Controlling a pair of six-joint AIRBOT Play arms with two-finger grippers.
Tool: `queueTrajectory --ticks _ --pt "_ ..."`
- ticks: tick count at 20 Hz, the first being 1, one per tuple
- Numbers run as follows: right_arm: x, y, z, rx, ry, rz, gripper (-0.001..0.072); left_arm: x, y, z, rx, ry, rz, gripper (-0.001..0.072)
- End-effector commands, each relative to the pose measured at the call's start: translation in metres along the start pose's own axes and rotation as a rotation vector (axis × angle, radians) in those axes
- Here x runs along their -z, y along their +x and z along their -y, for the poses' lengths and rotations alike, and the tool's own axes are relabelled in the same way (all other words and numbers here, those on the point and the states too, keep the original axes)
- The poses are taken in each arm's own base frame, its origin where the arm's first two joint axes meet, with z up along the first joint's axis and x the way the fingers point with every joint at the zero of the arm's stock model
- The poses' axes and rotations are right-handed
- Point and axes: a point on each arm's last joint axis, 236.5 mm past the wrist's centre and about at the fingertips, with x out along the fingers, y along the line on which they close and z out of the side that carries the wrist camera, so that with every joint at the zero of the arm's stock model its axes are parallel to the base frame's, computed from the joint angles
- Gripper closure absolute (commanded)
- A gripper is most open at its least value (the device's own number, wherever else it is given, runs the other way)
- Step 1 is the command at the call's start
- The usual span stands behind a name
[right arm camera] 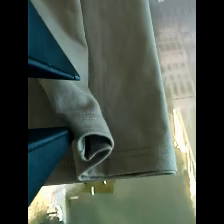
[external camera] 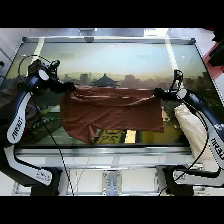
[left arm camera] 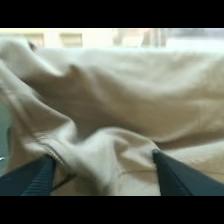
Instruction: Fold the shirts.
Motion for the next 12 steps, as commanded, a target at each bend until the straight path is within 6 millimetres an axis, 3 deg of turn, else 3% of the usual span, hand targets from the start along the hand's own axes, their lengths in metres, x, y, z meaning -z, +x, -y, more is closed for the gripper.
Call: queueTrajectory --ticks 1,4,5,7,8,10,12 --pt "-0.004 -0.032 0.010 0.039 -0.067 -0.075 0.0362 -0.009 -0.045 -0.007 0.015 0.002 -0.036 0.0014" --pt "-0.040 -0.105 0.034 0.133 -0.108 0.033 0.0362 -0.014 -0.122 -0.032 -0.019 -0.021 0.039 0.0014" --pt "-0.047 -0.129 0.044 0.163 -0.095 0.072 0.0362 -0.005 -0.144 -0.040 -0.030 -0.036 0.049 0.0014" --pt "-0.046 -0.164 0.058 0.195 -0.060 0.093 0.0361 0.039 -0.166 -0.055 -0.037 -0.128 0.031 0.0014" --pt "-0.039 -0.173 0.063 0.201 -0.042 0.077 0.0361 0.069 -0.163 -0.055 -0.019 -0.185 0.005 0.0014" --pt "-0.026 -0.178 0.064 0.205 -0.041 0.027 0.0361 0.136 -0.140 -0.037 0.071 -0.312 -0.069 0.0014" --pt "-0.027 -0.177 0.056 0.173 -0.026 0.033 0.0361 0.185 -0.110 -0.016 0.139 -0.418 -0.106 0.0014"
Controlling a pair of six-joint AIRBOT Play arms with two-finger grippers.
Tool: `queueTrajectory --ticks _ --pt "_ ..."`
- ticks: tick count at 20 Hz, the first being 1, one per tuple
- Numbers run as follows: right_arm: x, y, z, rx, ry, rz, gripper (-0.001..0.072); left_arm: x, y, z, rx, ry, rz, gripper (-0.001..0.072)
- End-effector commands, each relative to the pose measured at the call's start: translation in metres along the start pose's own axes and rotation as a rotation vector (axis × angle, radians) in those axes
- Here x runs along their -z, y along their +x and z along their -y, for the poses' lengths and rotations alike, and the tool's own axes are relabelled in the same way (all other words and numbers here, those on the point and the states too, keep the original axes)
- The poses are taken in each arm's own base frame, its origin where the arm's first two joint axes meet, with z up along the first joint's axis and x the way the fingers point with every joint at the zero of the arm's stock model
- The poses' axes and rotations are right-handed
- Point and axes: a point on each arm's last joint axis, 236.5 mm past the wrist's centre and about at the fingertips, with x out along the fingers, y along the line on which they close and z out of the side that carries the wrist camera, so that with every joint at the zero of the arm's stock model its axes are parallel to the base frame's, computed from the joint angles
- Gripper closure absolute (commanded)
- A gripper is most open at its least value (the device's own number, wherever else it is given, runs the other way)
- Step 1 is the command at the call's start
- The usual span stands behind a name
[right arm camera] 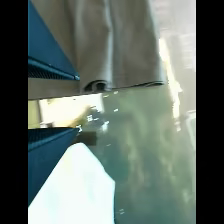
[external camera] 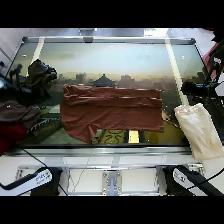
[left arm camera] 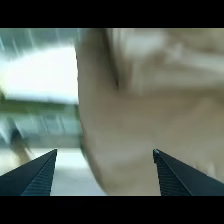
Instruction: Fold the shirts.
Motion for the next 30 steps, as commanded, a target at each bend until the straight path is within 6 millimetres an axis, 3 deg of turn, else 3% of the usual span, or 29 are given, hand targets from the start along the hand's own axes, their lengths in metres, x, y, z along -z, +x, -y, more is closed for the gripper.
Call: queueTrajectory --ticks 1,4,9,13,17,20,21,23,25,26,28,30 --pt "0.005 -0.014 -0.004 -0.032 0.026 -0.012 0.0361 0.090 0.043 0.009 0.131 -0.203 -0.097 0.0014" --pt "-0.002 -0.015 -0.021 -0.104 0.023 0.018 0.0361 0.134 0.073 0.012 0.176 -0.320 -0.167 0.0012" --pt "-0.007 -0.016 -0.028 -0.135 0.022 0.036 0.0361 0.158 0.079 0.027 0.211 -0.349 -0.245 0.0012" --pt "-0.011 -0.017 -0.030 -0.141 0.021 0.055 0.0361 0.152 0.088 0.032 0.180 -0.339 -0.217 0.0012" --pt "-0.012 -0.019 -0.034 -0.156 0.011 0.061 0.0361 0.163 0.106 0.046 0.163 -0.282 -0.264 0.0012" --pt "-0.014 -0.027 -0.034 -0.155 -0.016 0.082 0.0361 0.159 0.113 0.046 0.147 -0.306 -0.250 0.0025" --pt "-0.016 -0.031 -0.034 -0.152 -0.020 0.094 0.0362 0.159 0.113 0.047 0.151 -0.317 -0.249 0.0163" --pt "-0.016 -0.041 -0.034 -0.146 -0.031 0.108 0.0364 0.154 0.112 0.056 0.190 -0.347 -0.239 0.0689" --pt "0.001 -0.045 -0.030 -0.129 -0.022 0.044 0.0363 0.148 0.108 0.070 0.249 -0.336 -0.231 0.0692" --pt "0.021 -0.039 -0.028 -0.125 0.015 -0.031 0.0361 0.144 0.104 0.079 0.286 -0.317 -0.232 0.0692" --pt "0.077 -0.014 -0.032 -0.170 0.129 -0.202 0.0357 0.134 0.093 0.094 0.346 -0.262 -0.227 0.0692" --pt "0.138 0.013 -0.037 -0.240 0.298 -0.343 0.0307 0.122 0.083 0.105 0.385 -0.217 -0.213 0.0692"
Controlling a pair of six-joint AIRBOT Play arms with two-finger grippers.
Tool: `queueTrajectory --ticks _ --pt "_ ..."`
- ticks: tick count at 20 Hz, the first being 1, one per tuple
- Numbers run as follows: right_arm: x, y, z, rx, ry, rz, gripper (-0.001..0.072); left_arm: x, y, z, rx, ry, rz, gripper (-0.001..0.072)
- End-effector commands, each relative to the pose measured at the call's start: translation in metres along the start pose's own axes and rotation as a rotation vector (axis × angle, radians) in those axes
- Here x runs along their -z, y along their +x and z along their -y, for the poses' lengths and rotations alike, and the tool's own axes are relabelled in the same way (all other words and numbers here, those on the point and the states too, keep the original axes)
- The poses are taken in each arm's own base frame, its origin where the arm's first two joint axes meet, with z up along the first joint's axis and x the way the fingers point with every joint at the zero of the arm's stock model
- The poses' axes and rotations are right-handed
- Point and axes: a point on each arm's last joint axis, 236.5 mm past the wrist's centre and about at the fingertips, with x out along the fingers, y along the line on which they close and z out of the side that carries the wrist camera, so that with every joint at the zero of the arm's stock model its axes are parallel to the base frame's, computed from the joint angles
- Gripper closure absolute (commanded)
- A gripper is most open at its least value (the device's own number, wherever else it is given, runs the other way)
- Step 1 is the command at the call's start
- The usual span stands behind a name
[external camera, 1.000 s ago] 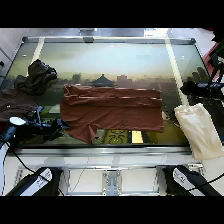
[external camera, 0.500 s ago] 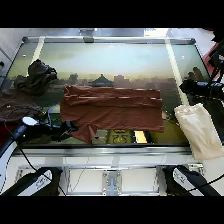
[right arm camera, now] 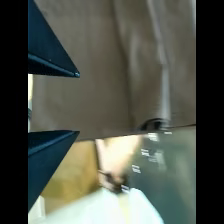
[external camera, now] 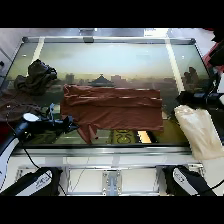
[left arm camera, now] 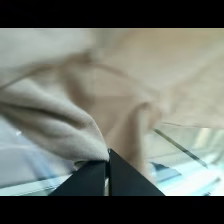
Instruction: Fold the shirts.
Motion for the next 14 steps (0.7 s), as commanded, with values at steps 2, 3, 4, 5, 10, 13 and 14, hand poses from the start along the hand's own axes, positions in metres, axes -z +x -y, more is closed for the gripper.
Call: queueTrajectory --ticks 2,3,4,5,10,13,14 --pt "0.125 0.056 0.026 -0.043 0.312 -0.303 0.0306 -0.007 -0.014 0.038 0.099 0.100 -0.008 0.0692" --pt "0.148 0.062 0.033 -0.032 0.348 -0.353 0.0306 -0.009 -0.016 0.043 0.111 0.108 -0.005 0.0692" --pt "0.167 0.066 0.035 -0.030 0.371 -0.393 0.0305 -0.010 -0.018 0.047 0.122 0.117 -0.005 0.0692" --pt "0.179 0.069 0.036 -0.026 0.379 -0.419 0.0305 -0.010 -0.019 0.048 0.124 0.124 -0.004 0.0692" --pt "0.167 0.082 0.044 -0.014 0.402 -0.328 0.0306 -0.011 -0.019 0.050 0.133 0.124 -0.002 0.0692" --pt "0.156 0.095 0.045 -0.028 0.455 -0.292 0.0306 -0.011 -0.019 0.052 0.142 0.126 0.001 0.0692" --pt "0.156 0.100 0.045 -0.031 0.470 -0.294 0.0306 -0.011 -0.019 0.053 0.142 0.125 0.001 0.0692"
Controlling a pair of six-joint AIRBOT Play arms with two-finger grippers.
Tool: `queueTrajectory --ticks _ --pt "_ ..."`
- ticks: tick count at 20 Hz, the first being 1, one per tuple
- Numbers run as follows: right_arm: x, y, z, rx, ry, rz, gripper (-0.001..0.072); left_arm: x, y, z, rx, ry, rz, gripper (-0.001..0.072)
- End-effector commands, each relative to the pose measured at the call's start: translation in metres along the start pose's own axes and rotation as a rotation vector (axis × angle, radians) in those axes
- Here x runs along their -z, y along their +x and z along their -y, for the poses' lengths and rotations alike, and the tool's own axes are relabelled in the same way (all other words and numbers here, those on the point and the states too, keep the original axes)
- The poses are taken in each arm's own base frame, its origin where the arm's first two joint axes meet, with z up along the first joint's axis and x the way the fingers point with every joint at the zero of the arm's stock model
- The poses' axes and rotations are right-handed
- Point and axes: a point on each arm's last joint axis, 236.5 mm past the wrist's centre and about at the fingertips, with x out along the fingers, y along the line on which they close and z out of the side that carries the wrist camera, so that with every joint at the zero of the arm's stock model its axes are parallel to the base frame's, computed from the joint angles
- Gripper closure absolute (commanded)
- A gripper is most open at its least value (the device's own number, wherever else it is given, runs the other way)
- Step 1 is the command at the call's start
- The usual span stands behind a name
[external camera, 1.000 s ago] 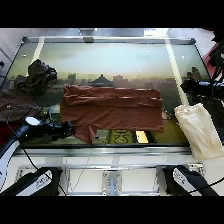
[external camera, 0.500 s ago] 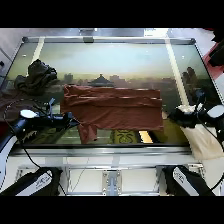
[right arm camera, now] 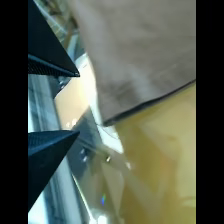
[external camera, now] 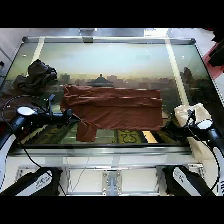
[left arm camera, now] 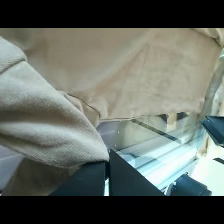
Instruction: Fold the shirts.
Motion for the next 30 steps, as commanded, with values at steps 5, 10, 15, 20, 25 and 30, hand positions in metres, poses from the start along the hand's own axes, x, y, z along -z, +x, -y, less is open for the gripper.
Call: queueTrajectory --ticks 5,10,15,20,25,30 --pt "-0.025 0.022 -0.012 -0.089 0.077 0.058 0.0325 0.001 0.000 0.003 0.012 0.003 -0.004 0.0692" --pt "-0.039 0.019 -0.025 -0.147 0.073 0.112 0.0672 0.000 0.000 0.004 0.013 0.003 0.000 0.0692" --pt "-0.028 -0.027 -0.078 -0.313 -0.064 0.147 0.0682 -0.017 -0.030 0.058 0.107 0.142 0.056 0.0692" --pt "-0.034 -0.112 -0.103 -0.247 -0.261 0.299 0.0682 -0.021 -0.083 0.118 0.114 0.302 0.181 0.0694" --pt "-0.068 -0.143 -0.121 -0.250 -0.300 0.416 0.0683 -0.055 -0.104 0.117 0.007 0.320 0.324 0.0696" --pt "-0.119 -0.100 -0.121 -0.221 -0.253 0.407 0.0683 -0.080 -0.107 -0.002 -0.439 0.230 0.262 0.0696"
